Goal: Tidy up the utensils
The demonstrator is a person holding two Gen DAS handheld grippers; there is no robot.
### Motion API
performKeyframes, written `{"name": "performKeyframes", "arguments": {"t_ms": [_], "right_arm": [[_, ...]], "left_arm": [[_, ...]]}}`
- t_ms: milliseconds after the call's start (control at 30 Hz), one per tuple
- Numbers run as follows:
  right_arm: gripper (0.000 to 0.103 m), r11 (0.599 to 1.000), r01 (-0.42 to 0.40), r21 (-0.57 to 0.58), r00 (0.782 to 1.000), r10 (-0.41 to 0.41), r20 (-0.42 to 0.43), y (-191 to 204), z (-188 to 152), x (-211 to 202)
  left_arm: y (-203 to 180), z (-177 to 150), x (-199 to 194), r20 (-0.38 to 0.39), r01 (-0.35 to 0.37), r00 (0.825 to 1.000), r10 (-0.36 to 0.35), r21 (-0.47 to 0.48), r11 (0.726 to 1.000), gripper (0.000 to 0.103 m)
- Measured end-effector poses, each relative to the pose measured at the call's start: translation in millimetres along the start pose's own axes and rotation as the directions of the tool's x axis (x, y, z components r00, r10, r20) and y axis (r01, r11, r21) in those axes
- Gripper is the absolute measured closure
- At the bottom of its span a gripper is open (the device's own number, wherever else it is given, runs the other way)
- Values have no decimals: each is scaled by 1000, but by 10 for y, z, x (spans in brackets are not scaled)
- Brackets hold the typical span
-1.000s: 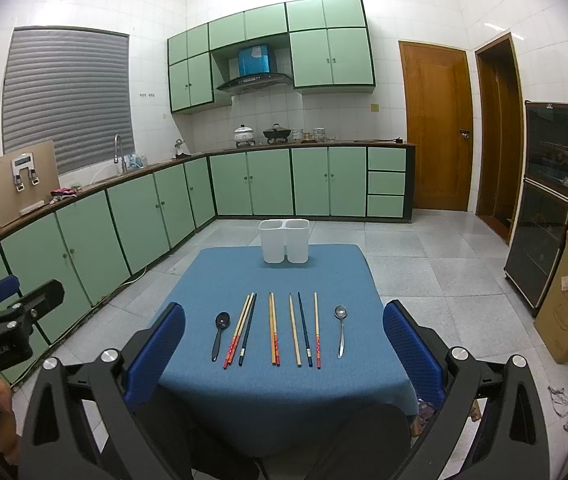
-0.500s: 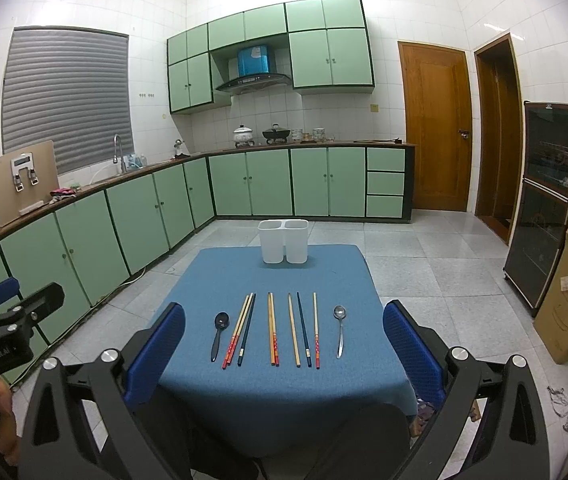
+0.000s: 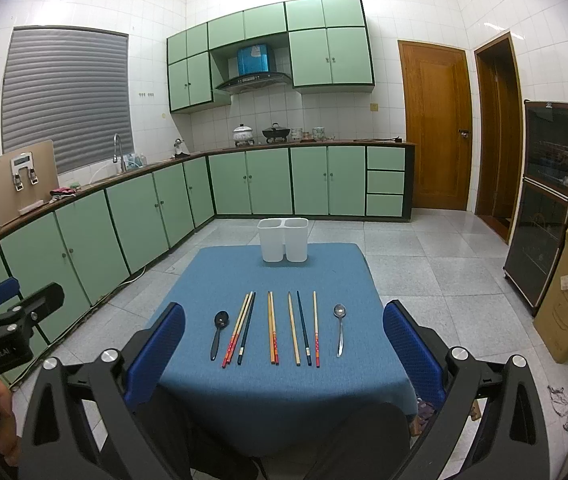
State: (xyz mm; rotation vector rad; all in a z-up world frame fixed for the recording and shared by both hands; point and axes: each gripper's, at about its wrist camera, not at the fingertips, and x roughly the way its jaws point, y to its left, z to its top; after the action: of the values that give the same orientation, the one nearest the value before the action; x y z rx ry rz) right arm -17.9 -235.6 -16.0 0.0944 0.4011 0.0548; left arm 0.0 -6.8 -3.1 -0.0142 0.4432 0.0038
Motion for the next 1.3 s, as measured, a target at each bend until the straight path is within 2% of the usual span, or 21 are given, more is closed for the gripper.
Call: {"name": "performKeyframes", "arguments": {"t_ms": [533, 900, 933, 1300], "right_arm": [[6, 1000, -1, 1, 1000, 1, -2, -7, 4, -1], [6, 1000, -1, 2, 1000, 1, -4, -14, -6, 5], [6, 1000, -1, 2, 1000, 1, -5, -14, -8, 11], [6, 1000, 9, 2, 1000, -9, -12, -9, -33, 66]], "left_arm": [[-4, -2, 4, -3, 3, 1000, -3, -1, 1000, 5], [-34, -83, 84, -3, 1, 1000, -1, -1, 1000, 5], [-25, -184, 119, -4, 1, 1000, -1, 0, 1000, 5], [-24, -173, 181, -22, 12, 1000, -12, 0, 1000, 5]]}}
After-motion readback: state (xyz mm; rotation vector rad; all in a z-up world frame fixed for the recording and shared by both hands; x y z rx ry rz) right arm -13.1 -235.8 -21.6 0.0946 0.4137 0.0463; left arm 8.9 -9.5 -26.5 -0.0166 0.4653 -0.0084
